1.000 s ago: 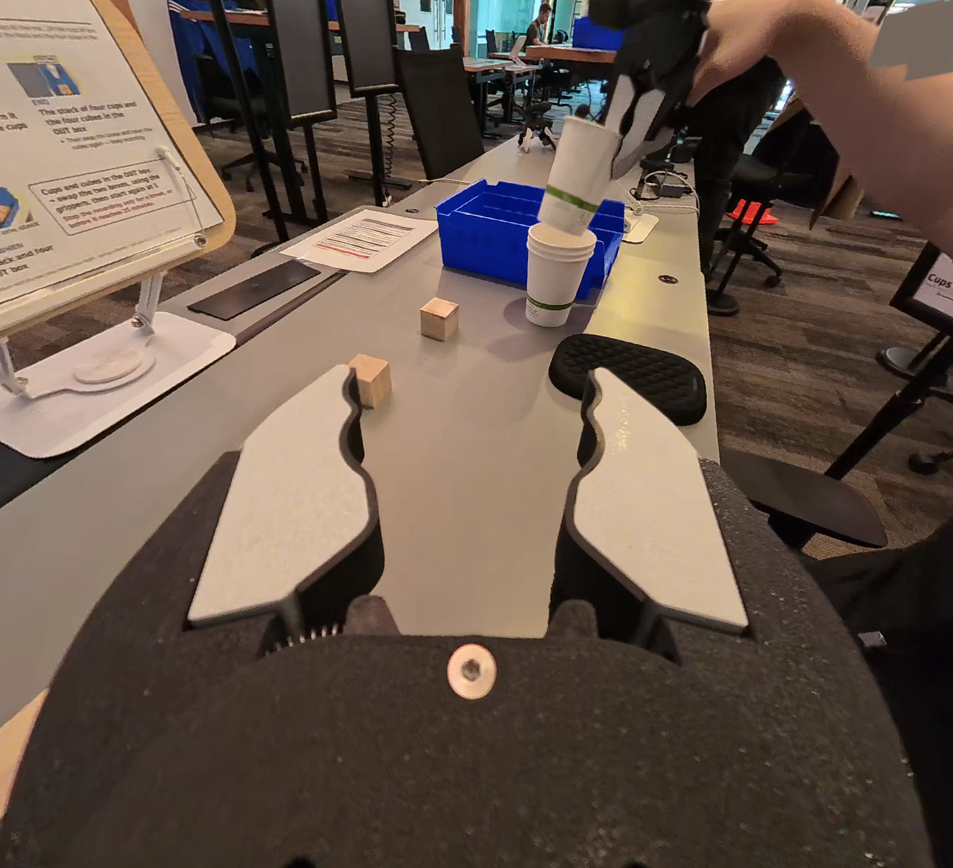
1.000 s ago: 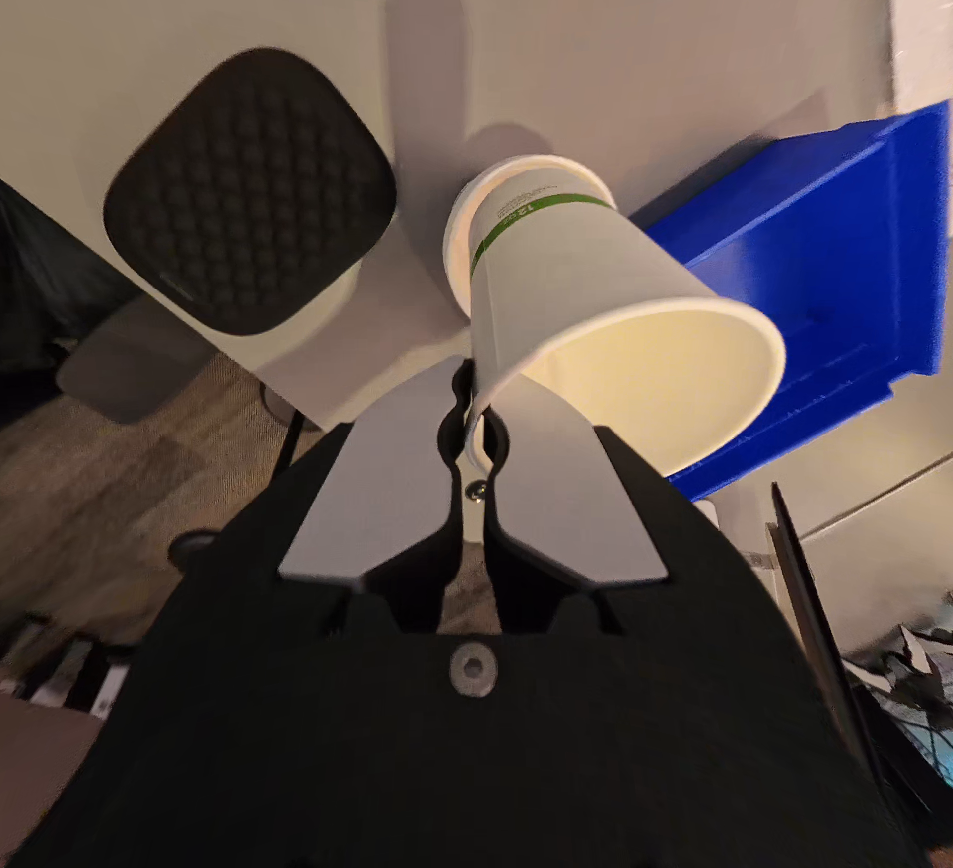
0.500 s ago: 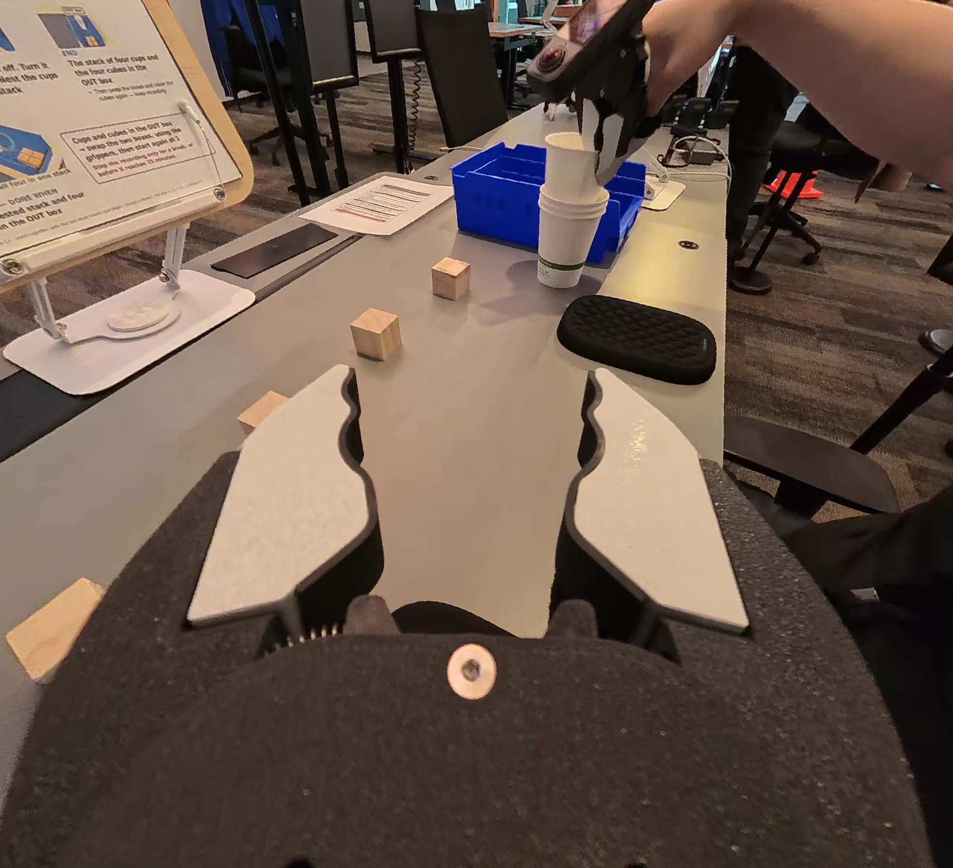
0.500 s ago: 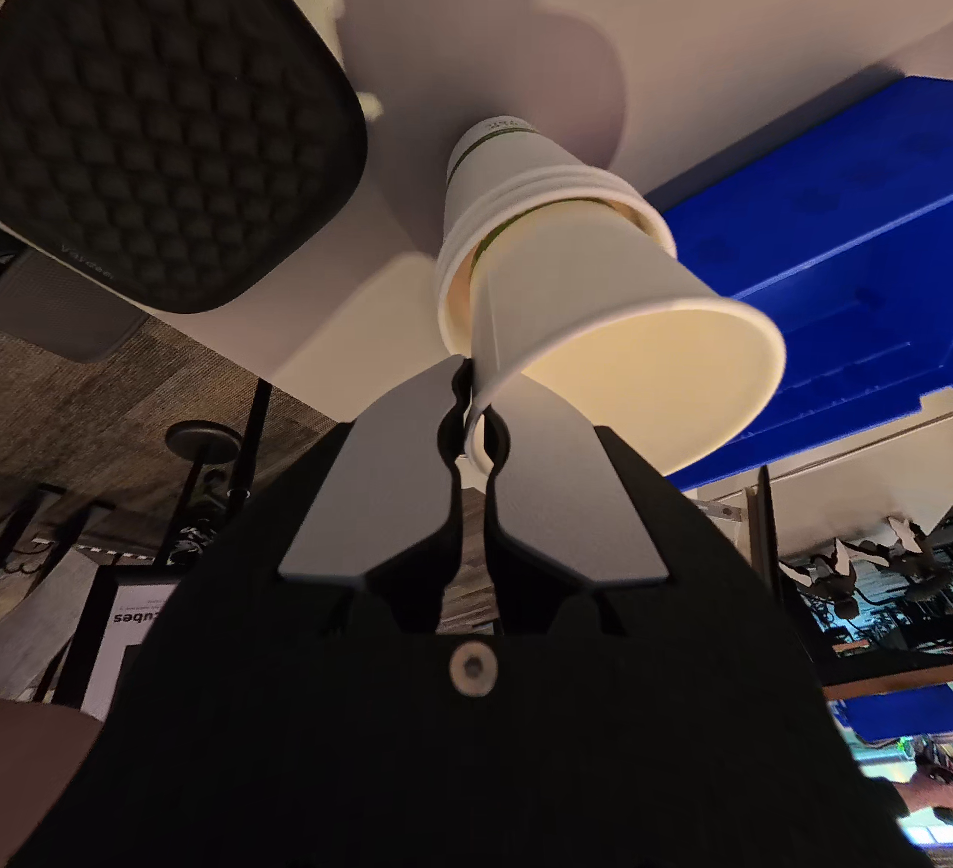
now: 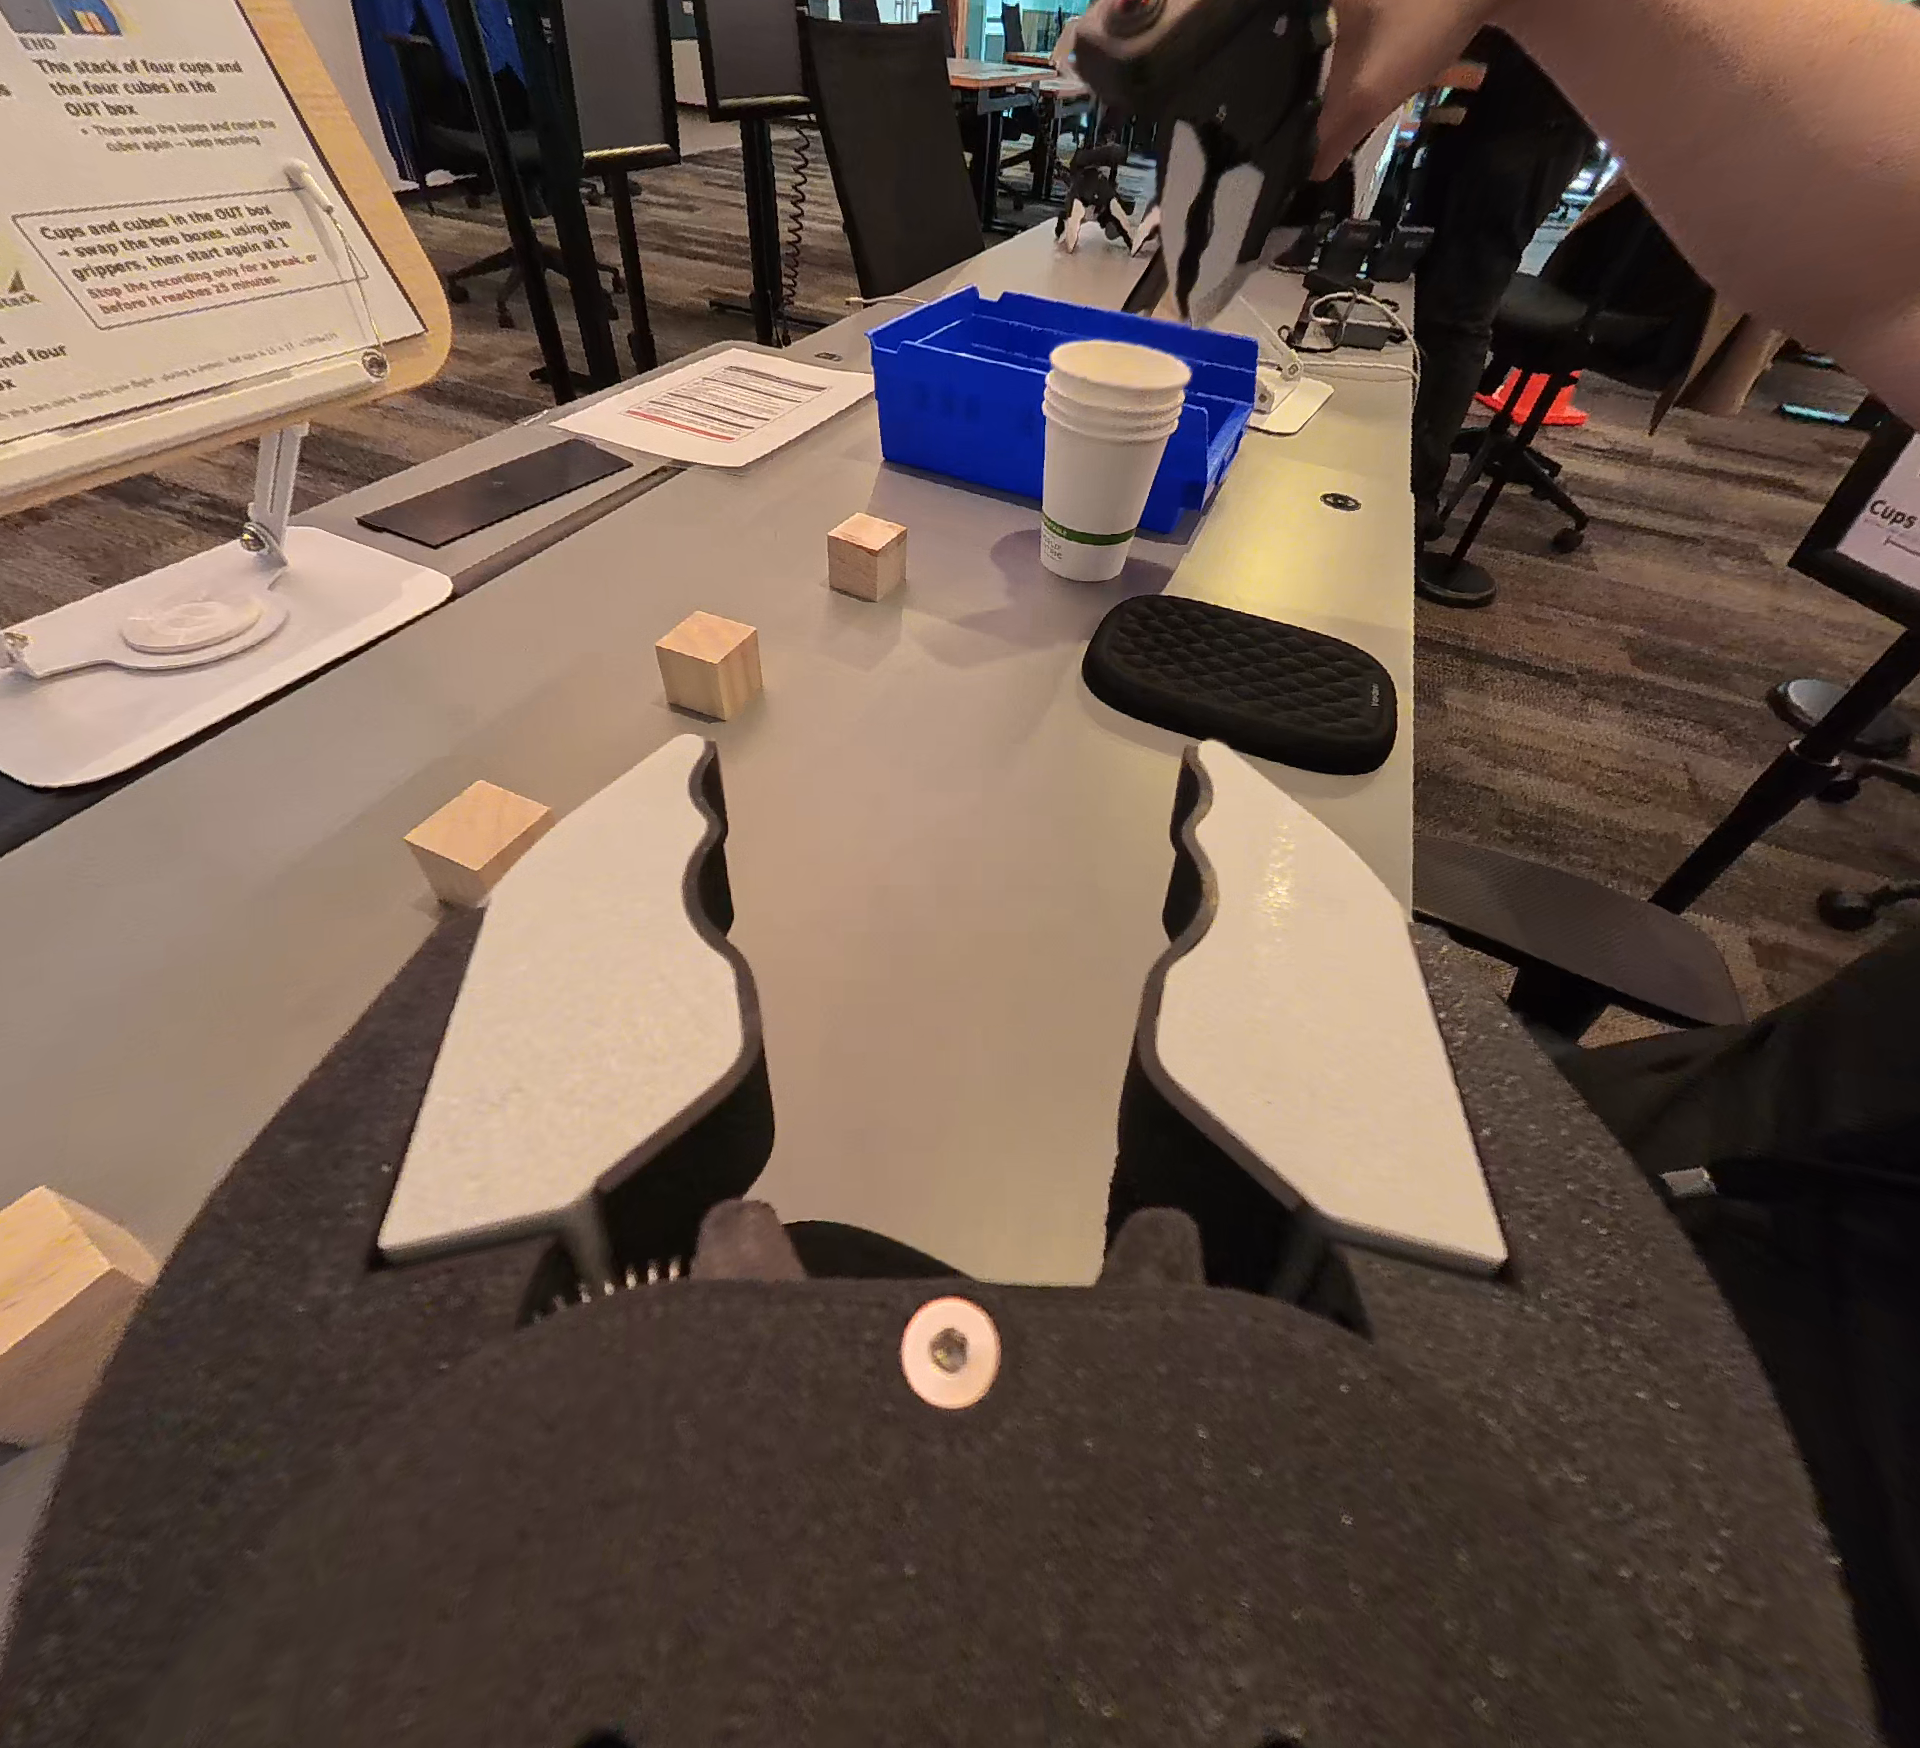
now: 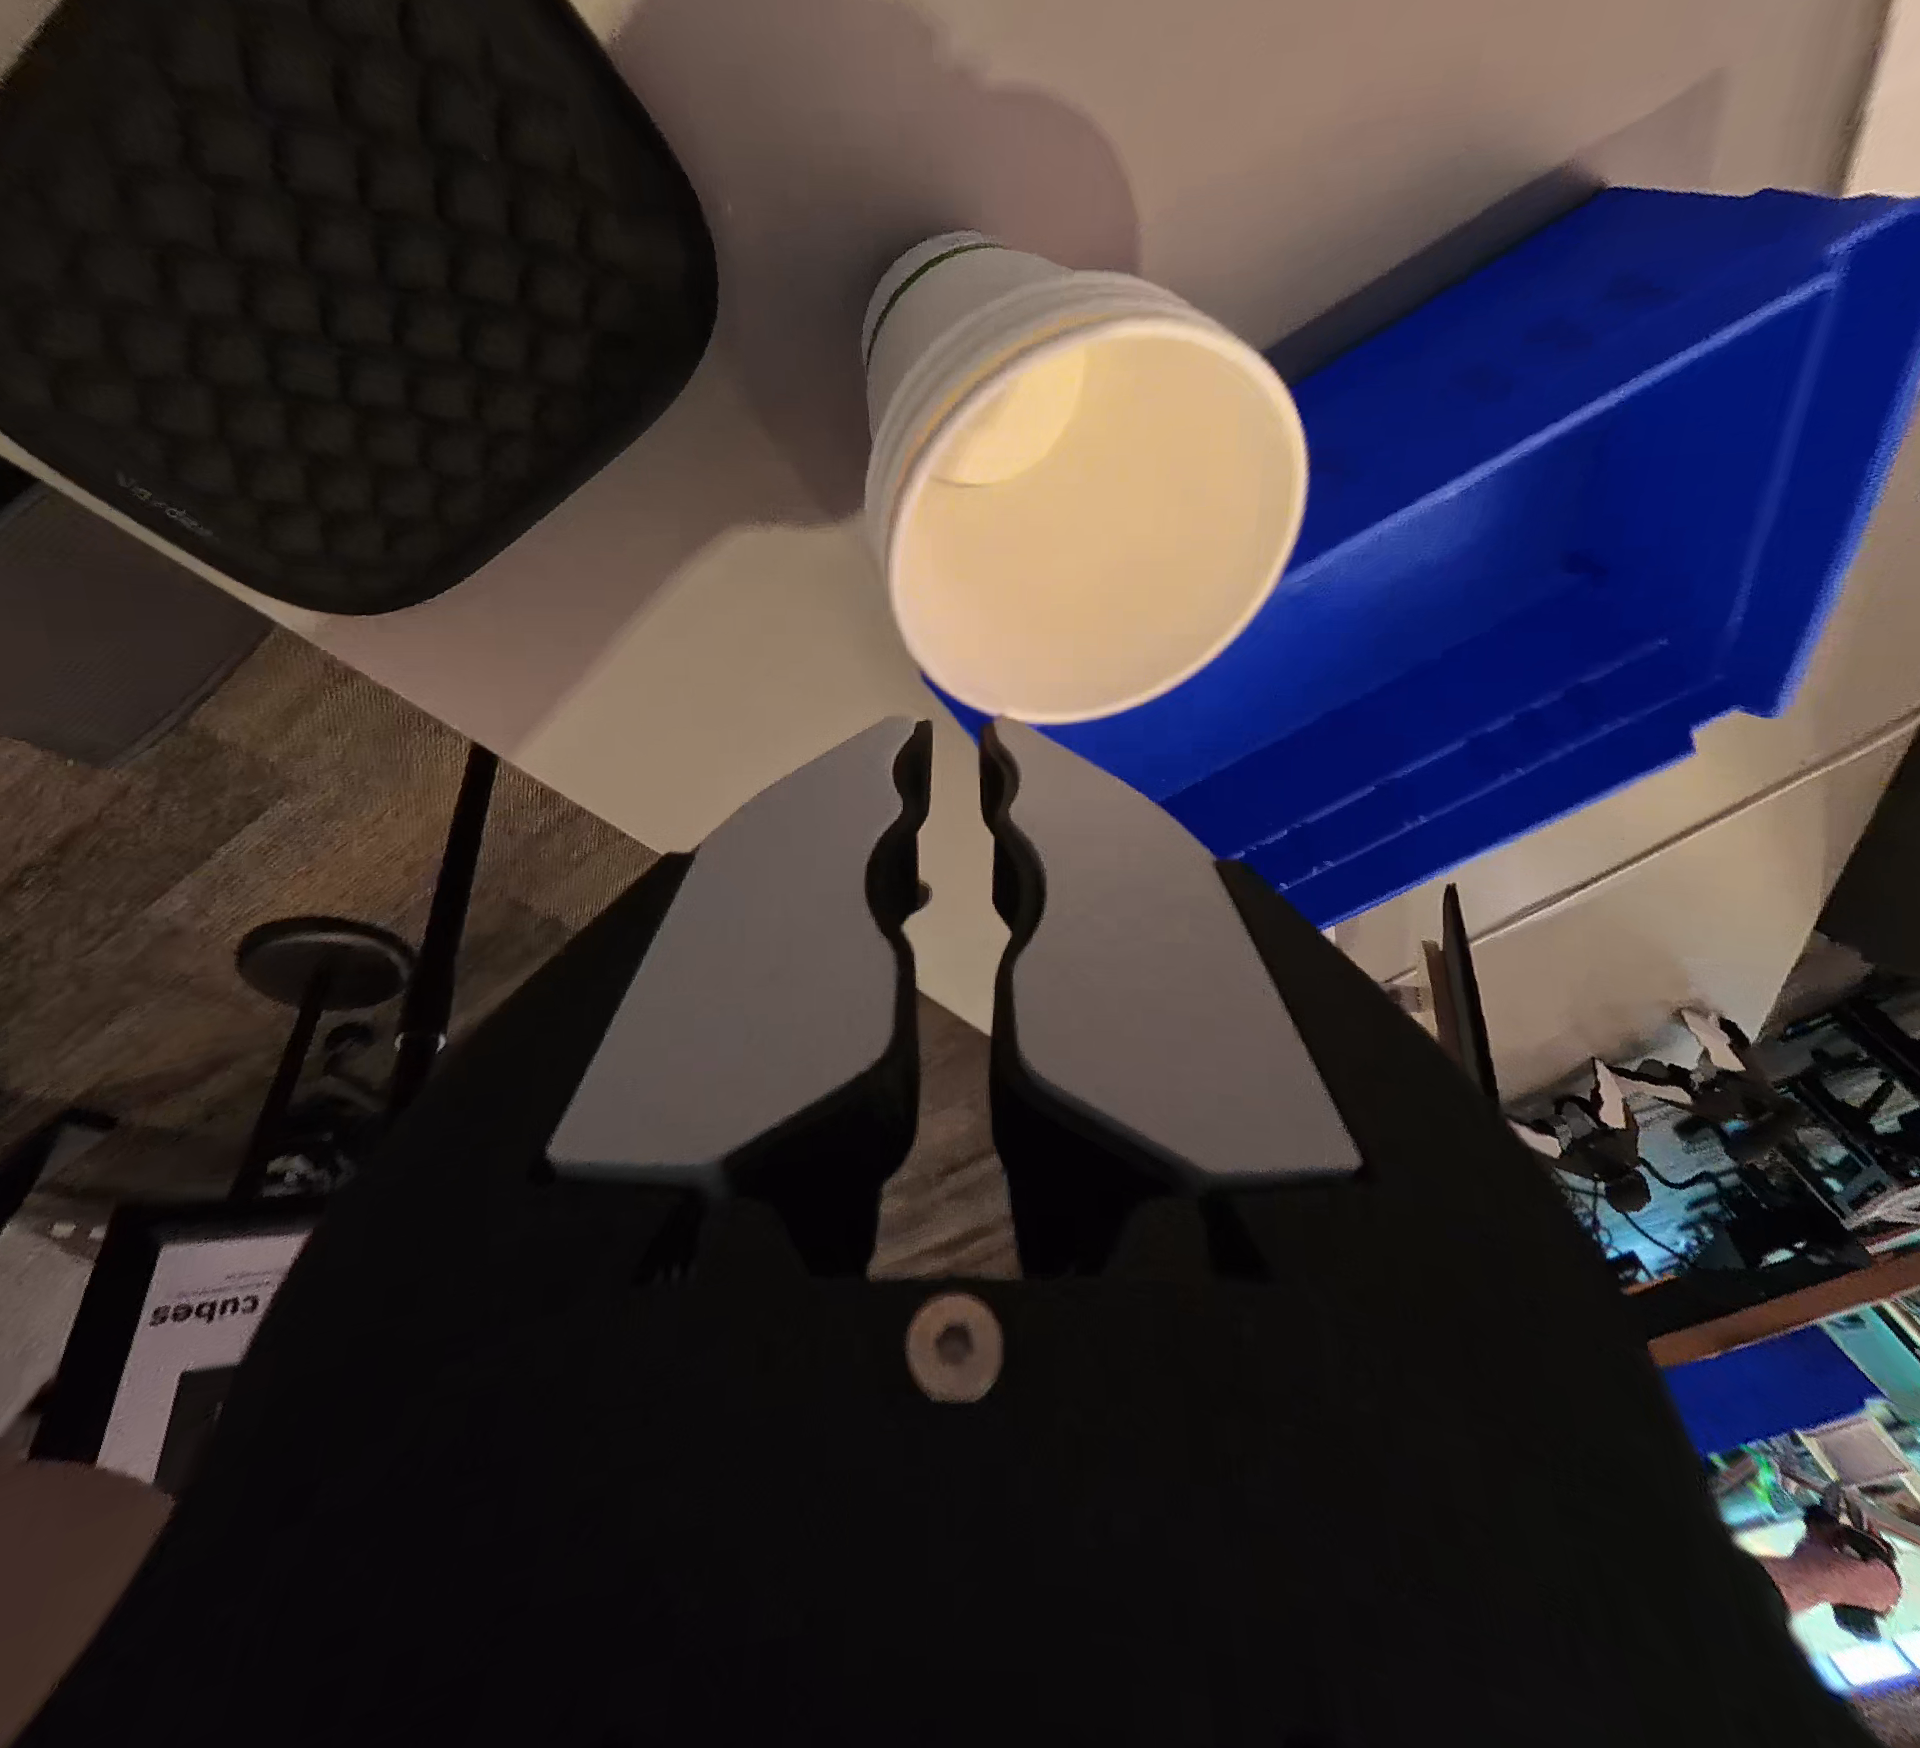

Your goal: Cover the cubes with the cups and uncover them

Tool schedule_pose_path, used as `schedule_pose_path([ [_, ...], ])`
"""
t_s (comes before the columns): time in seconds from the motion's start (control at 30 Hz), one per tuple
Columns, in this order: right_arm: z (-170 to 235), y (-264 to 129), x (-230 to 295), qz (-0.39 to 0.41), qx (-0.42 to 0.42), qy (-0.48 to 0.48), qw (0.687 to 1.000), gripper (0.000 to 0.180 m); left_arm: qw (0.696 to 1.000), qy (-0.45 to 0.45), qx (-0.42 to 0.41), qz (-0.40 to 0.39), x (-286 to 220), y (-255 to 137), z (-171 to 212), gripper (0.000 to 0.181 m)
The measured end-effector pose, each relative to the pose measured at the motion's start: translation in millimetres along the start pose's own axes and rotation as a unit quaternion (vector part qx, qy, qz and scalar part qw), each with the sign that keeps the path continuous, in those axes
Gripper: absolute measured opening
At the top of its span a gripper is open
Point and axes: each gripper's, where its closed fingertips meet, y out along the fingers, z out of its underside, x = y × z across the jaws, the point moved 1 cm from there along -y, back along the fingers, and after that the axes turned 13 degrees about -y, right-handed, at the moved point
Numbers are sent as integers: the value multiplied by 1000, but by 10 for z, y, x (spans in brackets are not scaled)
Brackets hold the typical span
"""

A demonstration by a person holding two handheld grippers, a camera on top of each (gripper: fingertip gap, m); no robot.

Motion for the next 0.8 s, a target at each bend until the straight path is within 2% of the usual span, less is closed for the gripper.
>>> schedule_pose_path([
  [0.03, 21, -78, 3, 11, -13, 5, 1000, 9, 1000, -2, -2, 1, -3, -1, 3, 82],
  [0.13, 78, -326, 4, 71, -85, 29, 993, 13, 1000, -6, -8, 3, -18, -9, 15, 81],
  [0.2, 43, -452, 51, 120, -184, 56, 974, 16, 1000, -5, -16, 7, -44, -19, 27, 81],
  [0.23, 6, -494, 77, 149, -246, 72, 955, 19, 1000, -5, -20, 8, -58, -23, 32, 81],
  [0.3, -38, -497, 144, 211, -370, 117, 897, 22, 999, -8, -33, 14, -88, -29, 29, 80],
  [0.37, -12, -312, 255, 250, -440, 173, 845, 30, 999, -16, -44, 23, -117, -28, 13, 80],
  [0.47, 49, 119, 371, 289, -459, 255, 801, 47, 998, -25, -52, 32, -144, -5, -16, 78],
  [0.6, -7, 538, 379, 292, -470, 333, 764, 76, 998, -24, -44, 37, -181, 42, -16, 77],
  [0.7, -102, 720, 305, 271, -494, 374, 737, 78, 998, -19, -40, 37, -224, 69, 11, 77],
  [0.8, -167, 891, 195, 264, -488, 398, 731, 82, 998, -18, -36, 38, -264, 74, 45, 77],
])
